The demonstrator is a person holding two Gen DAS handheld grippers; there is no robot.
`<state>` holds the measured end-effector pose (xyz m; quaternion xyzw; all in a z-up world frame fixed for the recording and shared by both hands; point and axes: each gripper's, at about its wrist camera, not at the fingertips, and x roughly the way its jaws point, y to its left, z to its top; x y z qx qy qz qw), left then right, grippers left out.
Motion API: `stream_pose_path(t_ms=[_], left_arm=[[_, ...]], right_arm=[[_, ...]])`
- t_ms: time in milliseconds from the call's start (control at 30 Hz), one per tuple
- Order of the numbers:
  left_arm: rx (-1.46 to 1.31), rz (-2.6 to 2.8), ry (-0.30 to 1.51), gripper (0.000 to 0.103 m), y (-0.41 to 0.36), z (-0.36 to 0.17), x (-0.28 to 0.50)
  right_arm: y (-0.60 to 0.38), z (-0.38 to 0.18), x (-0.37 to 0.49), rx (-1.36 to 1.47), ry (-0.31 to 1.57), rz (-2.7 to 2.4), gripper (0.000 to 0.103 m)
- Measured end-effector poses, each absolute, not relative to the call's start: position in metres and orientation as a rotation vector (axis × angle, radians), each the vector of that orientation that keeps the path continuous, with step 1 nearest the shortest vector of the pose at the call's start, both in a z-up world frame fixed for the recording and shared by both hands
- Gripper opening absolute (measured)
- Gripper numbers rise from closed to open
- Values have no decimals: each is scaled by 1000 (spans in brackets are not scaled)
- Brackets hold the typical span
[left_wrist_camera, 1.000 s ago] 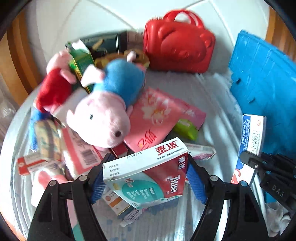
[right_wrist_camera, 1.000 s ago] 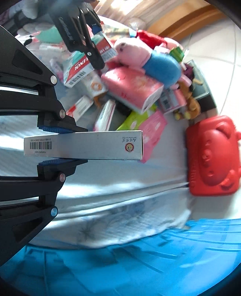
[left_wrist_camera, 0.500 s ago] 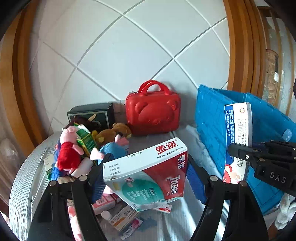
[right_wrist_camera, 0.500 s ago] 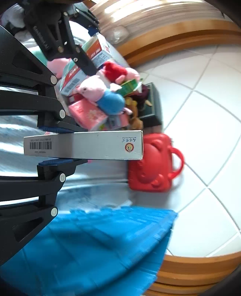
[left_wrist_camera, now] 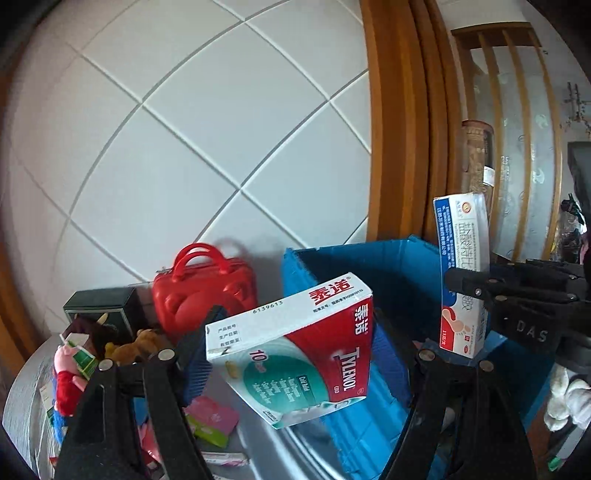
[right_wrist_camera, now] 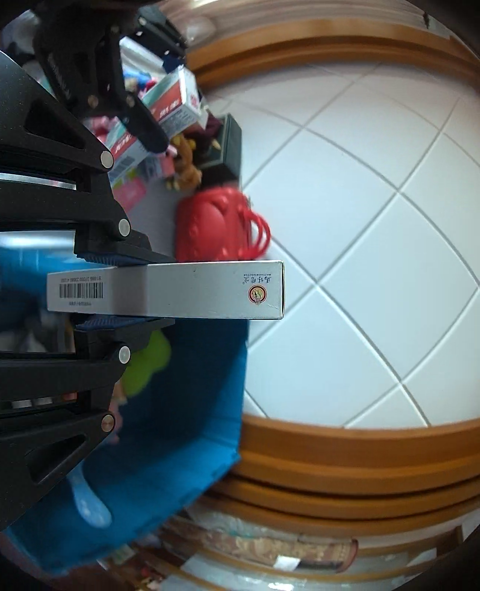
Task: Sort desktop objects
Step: 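Carry the Tylenol box and white box into the blue bin and release both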
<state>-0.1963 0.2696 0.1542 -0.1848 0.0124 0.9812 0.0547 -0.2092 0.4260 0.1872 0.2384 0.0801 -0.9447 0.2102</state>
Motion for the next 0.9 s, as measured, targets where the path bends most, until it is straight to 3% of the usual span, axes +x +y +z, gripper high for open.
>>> stream_pose_path(t_ms=[233,433,633,700,900], left_arm=[[-761,2820,78,76,367,169,-292],[-1127,2689,196,76,437,109,-374],[-1436,2524,229,76,461,38,-410],[-1524,2479,232,76,462,19,-413],[-1671,2380,247,76,470,-7,-413]], right_arm=[[501,180,-311,854,294,-2676,22],[537,115,-383,1120,369,-2623,22],[566,35,-425,1429,326,-2491,22],[571,25,-430,1477,262,-2426,22],[564,3,-427,1543,373,-2381,22]])
